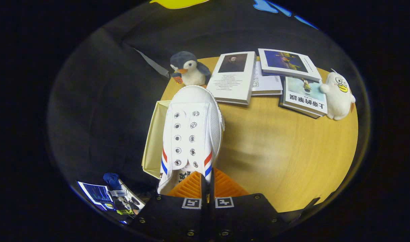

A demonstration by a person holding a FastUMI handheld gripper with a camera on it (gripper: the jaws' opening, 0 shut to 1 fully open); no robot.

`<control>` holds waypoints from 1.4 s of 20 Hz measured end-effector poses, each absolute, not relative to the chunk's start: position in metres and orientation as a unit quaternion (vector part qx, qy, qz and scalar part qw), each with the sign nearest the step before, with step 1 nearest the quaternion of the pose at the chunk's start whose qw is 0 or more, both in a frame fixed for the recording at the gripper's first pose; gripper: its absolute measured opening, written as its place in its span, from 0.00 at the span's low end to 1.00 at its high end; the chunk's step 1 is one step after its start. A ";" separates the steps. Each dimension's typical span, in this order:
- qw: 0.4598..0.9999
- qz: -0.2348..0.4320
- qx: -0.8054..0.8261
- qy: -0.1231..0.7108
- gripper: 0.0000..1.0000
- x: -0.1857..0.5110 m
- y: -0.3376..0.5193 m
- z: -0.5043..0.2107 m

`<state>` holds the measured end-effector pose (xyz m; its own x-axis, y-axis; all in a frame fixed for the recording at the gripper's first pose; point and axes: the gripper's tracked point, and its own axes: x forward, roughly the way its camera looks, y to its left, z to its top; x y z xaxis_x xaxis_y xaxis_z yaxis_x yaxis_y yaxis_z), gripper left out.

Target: Open the storage box then place both shoes into the box .Put the left shoe in first, then the right shoe, with the right side of both shoes facing outward in a uniform manner.

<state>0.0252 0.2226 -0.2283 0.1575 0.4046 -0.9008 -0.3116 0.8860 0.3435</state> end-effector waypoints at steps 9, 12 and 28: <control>0.742 0.236 0.015 0.628 0.01 0.034 0.281 -0.251; 0.738 0.232 -0.004 0.634 0.01 0.034 0.285 -0.260; 0.794 0.264 -0.035 0.547 0.76 0.064 0.280 -0.220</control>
<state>0.0636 0.2796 -0.2197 0.2629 0.3798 -0.8869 -0.4573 0.8585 0.2321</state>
